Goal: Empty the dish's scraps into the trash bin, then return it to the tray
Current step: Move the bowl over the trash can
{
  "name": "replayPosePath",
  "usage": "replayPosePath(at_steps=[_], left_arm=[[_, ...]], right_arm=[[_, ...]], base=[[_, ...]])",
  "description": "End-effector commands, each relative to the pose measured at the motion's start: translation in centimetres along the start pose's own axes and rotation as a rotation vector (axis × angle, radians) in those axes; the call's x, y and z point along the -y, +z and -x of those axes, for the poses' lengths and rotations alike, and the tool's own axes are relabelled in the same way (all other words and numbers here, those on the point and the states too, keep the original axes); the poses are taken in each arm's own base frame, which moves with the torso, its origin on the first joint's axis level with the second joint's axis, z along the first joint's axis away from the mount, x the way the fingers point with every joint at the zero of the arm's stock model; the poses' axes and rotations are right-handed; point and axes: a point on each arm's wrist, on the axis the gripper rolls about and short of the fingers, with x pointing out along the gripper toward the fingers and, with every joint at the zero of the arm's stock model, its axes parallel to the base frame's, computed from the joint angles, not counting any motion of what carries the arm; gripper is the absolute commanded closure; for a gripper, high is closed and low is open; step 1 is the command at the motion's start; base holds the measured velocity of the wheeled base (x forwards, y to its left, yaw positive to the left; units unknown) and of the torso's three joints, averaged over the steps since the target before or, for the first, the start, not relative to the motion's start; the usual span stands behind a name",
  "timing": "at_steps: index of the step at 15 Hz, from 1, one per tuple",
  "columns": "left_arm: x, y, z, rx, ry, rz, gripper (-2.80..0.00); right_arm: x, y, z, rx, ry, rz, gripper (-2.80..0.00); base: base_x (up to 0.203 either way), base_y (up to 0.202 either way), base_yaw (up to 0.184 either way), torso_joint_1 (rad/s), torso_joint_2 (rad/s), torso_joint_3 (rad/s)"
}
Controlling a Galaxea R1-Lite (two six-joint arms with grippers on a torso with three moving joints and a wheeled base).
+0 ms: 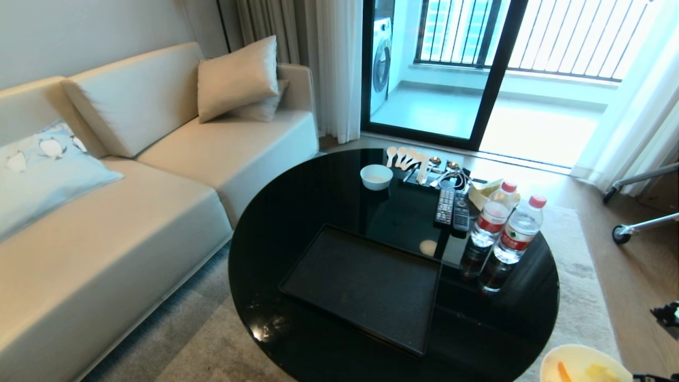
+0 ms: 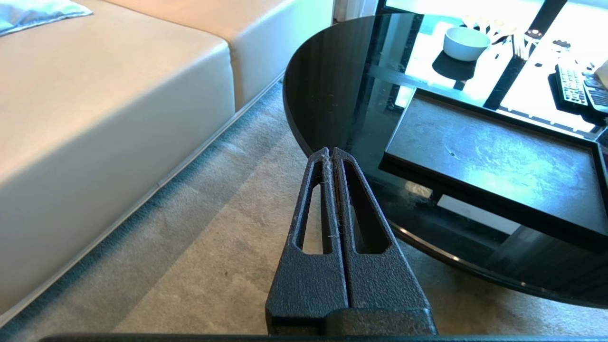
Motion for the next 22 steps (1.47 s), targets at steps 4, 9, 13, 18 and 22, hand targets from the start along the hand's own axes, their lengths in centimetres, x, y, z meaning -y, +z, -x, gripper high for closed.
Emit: replayPosePath(at_steps=[4,9,13,18,22], left_arm=[[0.0,0.0,0.0,0.001,0.000,0.001,0.00],[0.0,0.0,0.0,0.001,0.000,0.001,0.00],[0.0,0.0,0.0,0.001,0.000,0.001,0.00],[0.0,0.0,0.0,0.001,0.000,0.001,0.00],[0.0,0.0,0.0,0.001,0.000,0.001,0.00]], right_arm=[[0.3,-0.5,0.6,0.017,0.006,-0.005,0.00],[0.5,-0.9,0.8,0.006,0.003,-0.004,0.00],[0.7,-1.2,1.1,-0.007,0.002,-0.002,0.00],[0.9,-1.7,1.3,-0.017,0.016,-0.002,0.00],[0.8,-1.6,1.4,-0.011,0.019,-0.003,0.00]], base=[[0.000,0.000,0.000,0.000,0.00,0.000],[0.000,0.000,0.000,0.000,0.00,0.000],[0.000,0.000,0.000,0.000,0.00,0.000],[0.000,0.000,0.000,0.000,0.00,0.000],[0.000,0.000,0.000,0.000,0.00,0.000]])
